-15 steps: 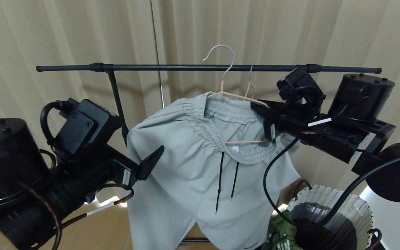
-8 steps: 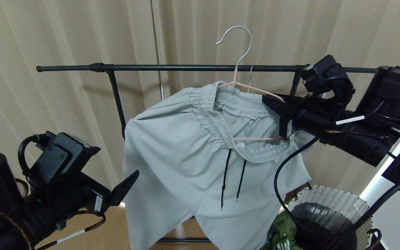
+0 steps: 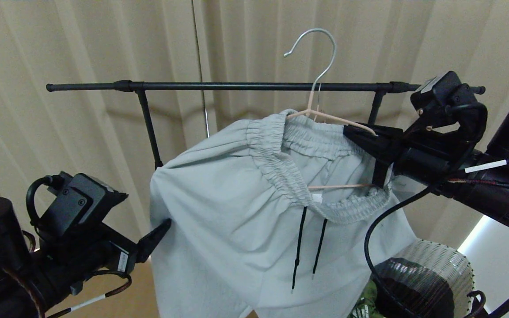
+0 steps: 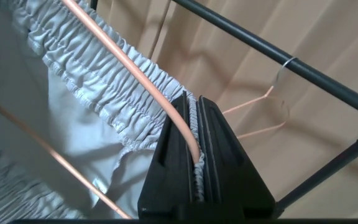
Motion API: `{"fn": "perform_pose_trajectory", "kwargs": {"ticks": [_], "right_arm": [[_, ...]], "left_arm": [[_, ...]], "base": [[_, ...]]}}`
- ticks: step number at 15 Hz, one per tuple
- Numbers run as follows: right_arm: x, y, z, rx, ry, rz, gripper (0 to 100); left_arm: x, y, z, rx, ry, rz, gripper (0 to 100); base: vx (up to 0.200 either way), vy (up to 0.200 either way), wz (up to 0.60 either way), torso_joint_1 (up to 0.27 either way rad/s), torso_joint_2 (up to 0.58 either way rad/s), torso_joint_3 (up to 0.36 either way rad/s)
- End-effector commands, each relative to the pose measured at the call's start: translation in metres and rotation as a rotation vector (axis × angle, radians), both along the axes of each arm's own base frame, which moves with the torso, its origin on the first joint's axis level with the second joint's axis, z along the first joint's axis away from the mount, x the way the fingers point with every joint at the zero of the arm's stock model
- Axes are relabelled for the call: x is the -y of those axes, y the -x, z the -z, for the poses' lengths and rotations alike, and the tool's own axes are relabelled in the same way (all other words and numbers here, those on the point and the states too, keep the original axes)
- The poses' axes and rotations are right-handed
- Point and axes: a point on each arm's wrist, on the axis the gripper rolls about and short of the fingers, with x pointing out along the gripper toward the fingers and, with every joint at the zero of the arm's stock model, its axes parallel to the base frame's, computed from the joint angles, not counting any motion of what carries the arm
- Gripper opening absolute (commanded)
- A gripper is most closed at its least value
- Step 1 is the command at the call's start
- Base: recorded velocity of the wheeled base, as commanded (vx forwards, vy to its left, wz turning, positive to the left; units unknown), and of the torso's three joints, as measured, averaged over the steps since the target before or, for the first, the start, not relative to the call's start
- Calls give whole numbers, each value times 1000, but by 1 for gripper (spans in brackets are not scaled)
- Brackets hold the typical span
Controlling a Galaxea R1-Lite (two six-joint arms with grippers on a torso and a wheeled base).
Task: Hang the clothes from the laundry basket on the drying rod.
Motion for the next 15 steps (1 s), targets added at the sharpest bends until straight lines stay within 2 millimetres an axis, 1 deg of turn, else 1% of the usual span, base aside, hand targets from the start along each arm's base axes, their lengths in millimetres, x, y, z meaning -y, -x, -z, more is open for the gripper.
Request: {"fn": "perform_pose_trajectory", "kwargs": {"ticks": [1, 3, 5, 7, 8, 10, 15], "right_arm": [[1, 2, -2, 6, -2, -1, 0], [0, 1, -2, 6, -1, -1, 0], [0, -2, -2, 6, -1, 7, 0], [3, -6, -3, 6, -1, 27, 0], [9, -11, -2, 4, 0, 56, 0], [11, -13, -5, 9, -8, 67, 0], [11, -14, -5, 7, -8, 68, 0]], "left_arm": [[1, -2, 3, -13, -5, 0, 0], [4, -7, 6, -29, -9, 9, 0], [2, -8, 8, -31, -7, -4, 0], [-11, -11, 11, -40, -20, -71, 0], [-23, -13, 12, -45, -21, -131, 0], [-34, -13, 14, -51, -21, -186, 0], [-33, -9, 8, -26, -4, -174, 0]], "base": [[0, 0, 0, 0, 0, 0], [0, 0, 0, 0, 0, 0], [0, 0, 0, 0, 0, 0], [0, 0, 0, 0, 0, 0], [0, 0, 0, 0, 0, 0], [0, 0, 0, 0, 0, 0], [0, 0, 0, 0, 0, 0]]}}
